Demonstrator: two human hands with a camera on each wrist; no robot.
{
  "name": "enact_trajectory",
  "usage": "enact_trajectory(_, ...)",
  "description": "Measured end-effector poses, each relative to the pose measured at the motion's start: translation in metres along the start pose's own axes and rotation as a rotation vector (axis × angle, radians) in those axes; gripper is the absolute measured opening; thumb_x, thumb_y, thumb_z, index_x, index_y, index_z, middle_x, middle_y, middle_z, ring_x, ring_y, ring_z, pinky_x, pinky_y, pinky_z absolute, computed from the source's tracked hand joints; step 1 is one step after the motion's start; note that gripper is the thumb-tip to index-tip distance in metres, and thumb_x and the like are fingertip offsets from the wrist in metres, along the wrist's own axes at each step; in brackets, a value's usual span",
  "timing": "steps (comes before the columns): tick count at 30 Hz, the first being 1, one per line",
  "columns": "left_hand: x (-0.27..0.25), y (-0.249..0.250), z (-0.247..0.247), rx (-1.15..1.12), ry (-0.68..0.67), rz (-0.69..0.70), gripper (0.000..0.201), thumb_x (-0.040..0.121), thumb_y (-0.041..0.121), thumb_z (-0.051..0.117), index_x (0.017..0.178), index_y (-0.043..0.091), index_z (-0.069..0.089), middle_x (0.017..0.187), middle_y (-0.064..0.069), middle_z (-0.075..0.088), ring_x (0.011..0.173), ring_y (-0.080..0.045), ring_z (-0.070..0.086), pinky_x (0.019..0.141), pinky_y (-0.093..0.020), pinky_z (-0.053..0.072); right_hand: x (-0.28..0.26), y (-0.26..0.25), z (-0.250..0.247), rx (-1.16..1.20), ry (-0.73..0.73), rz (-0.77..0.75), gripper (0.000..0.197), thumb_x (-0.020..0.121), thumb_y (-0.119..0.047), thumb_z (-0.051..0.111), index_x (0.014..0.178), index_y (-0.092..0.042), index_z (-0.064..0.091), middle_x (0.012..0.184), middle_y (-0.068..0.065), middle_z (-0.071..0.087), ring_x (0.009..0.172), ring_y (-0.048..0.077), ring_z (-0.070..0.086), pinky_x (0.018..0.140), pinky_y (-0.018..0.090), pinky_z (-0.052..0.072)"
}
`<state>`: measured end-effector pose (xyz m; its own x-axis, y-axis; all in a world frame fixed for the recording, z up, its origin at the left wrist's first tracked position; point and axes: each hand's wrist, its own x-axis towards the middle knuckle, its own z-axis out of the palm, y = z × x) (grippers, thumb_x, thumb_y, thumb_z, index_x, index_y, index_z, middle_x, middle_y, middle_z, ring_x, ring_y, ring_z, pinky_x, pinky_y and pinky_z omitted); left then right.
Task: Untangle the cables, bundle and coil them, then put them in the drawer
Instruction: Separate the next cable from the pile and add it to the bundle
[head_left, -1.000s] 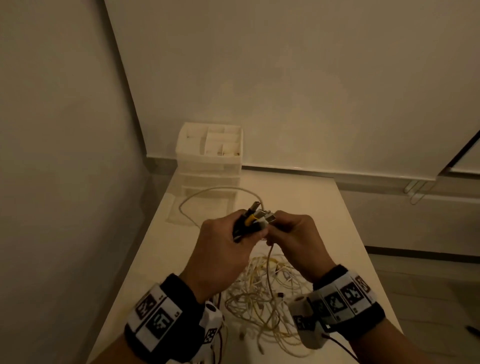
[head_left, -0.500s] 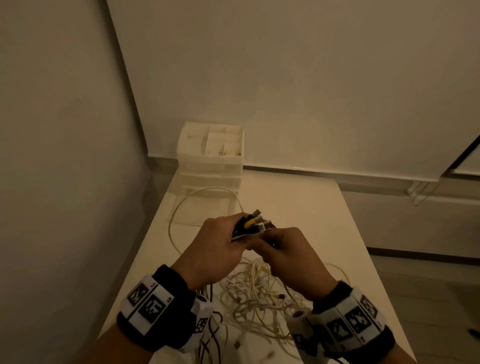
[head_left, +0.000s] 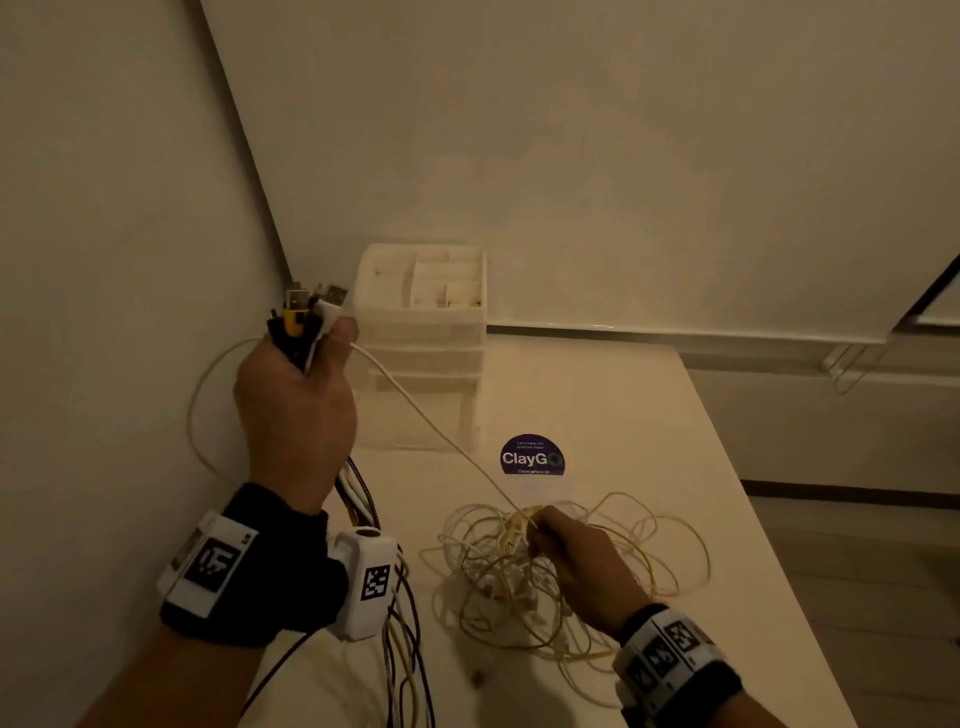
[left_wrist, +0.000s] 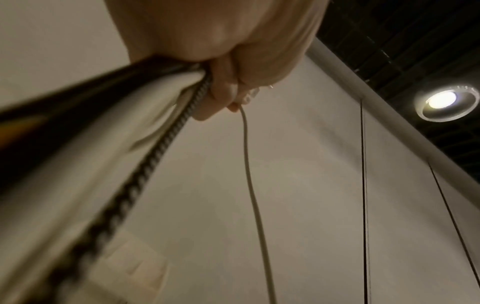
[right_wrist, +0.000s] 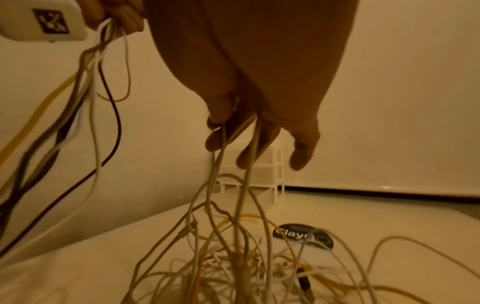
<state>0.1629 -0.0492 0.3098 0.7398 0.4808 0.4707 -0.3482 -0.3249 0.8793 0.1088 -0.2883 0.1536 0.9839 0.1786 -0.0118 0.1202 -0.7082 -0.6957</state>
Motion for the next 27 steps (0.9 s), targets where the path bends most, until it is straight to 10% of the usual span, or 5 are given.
enact_trajectory(9,-0.015,-0.012,-0.006,0.100,-0.098,-0.048,0.014,0.085,0.019,0.071,0.098,0.016,0.065,0.088,0.003,0.068,0.077,-0.011,0.061,0.073,-0.026,0.049,0.016,-0.011,-0.043,0.203,0.296,0.071,0.015,0.096,-0.018,0.054,0.091,-0.026,0.065,0.074,-0.010,0.073,0.078,-0.002,0.065,0.074,0.020,0.049)
enact_trajectory(12,-0.041,0.007,0.006,-0.001,-0.400,-0.058,0.018,0.084,0.017,0.071,0.091,0.032,0.066,0.078,0.018,0.070,0.069,0.009,0.062,0.062,-0.006,0.044,0.020,-0.025,-0.056,0.373,0.400,0.088,0.015,0.096,-0.016,0.054,0.095,-0.020,0.069,0.072,-0.002,0.073,0.074,0.012,0.068,0.079,0.034,0.055)
enact_trajectory(16,-0.062,0.016,0.030,-0.007,-0.778,0.034,0.014,0.084,0.017,0.072,0.092,0.028,0.070,0.084,0.012,0.073,0.078,0.000,0.067,0.069,-0.014,0.050,0.017,-0.063,-0.076,0.476,0.201,-0.123,0.015,0.094,-0.005,0.056,0.093,-0.011,0.069,0.070,0.008,0.069,0.065,0.023,0.067,0.068,0.030,0.057)
enact_trajectory(20,-0.060,0.012,0.050,0.039,-0.740,0.107,0.008,0.083,0.020,0.074,0.091,0.021,0.072,0.078,0.007,0.071,0.074,-0.007,0.066,0.067,-0.025,0.052,0.020,-0.082,-0.099,0.469,0.208,-0.199,0.013,0.092,-0.003,0.057,0.090,-0.006,0.070,0.067,0.009,0.068,0.058,0.018,0.065,0.059,0.022,0.053)
enact_trajectory(27,-0.061,0.014,0.071,0.054,-0.629,0.005,0.018,0.077,0.031,0.078,0.094,0.030,0.074,0.080,0.023,0.069,0.080,0.011,0.064,0.066,-0.002,0.042,0.023,-0.076,-0.094,0.244,0.260,-0.191,0.012,0.089,-0.014,0.064,0.080,-0.019,0.070,0.064,-0.011,0.068,0.056,0.005,0.064,0.056,0.014,0.049)
